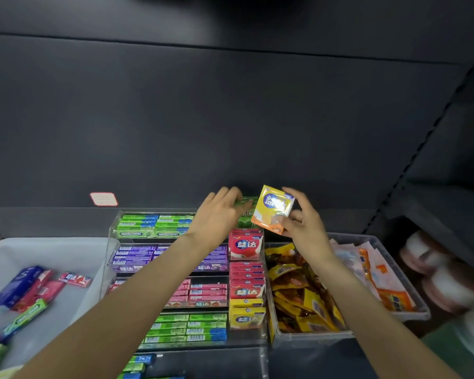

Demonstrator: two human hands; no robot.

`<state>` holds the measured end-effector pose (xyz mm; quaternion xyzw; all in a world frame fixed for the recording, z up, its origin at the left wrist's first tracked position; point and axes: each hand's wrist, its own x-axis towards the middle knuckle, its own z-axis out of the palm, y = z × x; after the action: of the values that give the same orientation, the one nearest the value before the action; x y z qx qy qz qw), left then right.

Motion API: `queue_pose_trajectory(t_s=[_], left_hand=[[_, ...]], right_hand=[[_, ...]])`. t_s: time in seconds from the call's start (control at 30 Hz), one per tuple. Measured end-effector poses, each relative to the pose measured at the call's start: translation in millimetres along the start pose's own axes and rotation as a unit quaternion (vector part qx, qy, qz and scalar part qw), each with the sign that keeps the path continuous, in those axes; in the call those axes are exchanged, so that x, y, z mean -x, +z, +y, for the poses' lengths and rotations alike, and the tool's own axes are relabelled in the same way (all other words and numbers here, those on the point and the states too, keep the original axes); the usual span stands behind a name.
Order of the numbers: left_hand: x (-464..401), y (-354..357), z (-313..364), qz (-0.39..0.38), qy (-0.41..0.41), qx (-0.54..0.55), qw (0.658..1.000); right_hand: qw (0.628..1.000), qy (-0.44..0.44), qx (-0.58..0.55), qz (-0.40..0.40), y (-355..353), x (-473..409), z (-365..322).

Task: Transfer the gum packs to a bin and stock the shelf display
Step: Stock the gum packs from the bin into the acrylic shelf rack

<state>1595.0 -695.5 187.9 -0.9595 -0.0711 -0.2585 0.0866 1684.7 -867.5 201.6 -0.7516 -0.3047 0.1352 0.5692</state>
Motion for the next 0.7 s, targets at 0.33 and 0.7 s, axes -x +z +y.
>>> queue_pose_trajectory(t_s=[0.33,0.7], left_hand=[[13,-9,6,-0.050,-0.046,0.080,0.995],[84,-42,29,-0.077,-0.135,0.458,0.876]], right_hand=[[1.000,-0.013,-0.013,0.004,-2,20,2],[0.998,-0.007,-0.037,-0.057,24,81,1]])
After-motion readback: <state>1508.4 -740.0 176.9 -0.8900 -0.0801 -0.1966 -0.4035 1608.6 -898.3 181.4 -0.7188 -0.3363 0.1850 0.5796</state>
